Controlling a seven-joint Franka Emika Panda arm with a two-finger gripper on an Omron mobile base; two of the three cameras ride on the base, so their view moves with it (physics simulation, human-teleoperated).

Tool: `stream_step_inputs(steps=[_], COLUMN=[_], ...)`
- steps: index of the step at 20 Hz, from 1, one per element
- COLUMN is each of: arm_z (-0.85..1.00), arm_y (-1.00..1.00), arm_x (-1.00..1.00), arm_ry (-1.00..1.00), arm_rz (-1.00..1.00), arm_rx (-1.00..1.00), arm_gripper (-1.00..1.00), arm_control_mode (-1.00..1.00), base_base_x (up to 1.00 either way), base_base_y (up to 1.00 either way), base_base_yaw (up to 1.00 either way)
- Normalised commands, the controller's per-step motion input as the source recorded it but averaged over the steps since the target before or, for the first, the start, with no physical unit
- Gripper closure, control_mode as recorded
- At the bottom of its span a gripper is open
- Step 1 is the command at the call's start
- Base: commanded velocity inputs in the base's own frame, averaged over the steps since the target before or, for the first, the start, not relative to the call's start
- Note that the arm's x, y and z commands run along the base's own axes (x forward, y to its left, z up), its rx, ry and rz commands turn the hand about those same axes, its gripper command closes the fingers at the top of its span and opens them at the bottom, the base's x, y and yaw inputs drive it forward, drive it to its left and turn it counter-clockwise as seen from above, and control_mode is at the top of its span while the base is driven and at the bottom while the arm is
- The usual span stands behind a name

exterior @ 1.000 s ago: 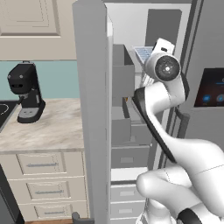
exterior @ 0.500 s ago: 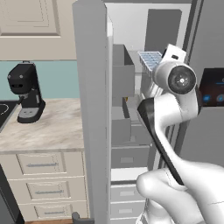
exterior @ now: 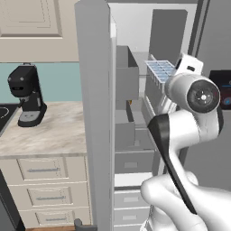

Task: Open the freezer door, pick up the ice cube tray from the freezer, and place it on the dining counter.

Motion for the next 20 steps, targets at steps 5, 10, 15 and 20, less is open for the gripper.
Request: stream_step_inputs(steps=[5, 10, 15, 20], arm_z=[0.00, 0.00, 0.00, 0.00], arm_y=[0.07, 0.04, 0.01, 0.00], arm_x=[-0.52, -0.47, -0.31, -0.10], arm_ry=[0.05, 0.03, 0.01, 0.00], arm_rz=[0.00, 0.00, 0.00, 0.00], arm_rx=[0.00, 0.00, 0.00, 0.00], arm_gripper=[1.00, 1.00, 1.00, 1.00], arm_control_mode=[-1.00, -1.00, -1.00, 1.00], base_base_x=[0.00, 0.00, 0.00, -0.23], base_base_y=[0.00, 0.00, 0.00, 0.00], base_base_yaw=[0.00, 0.00, 0.00, 0.00])
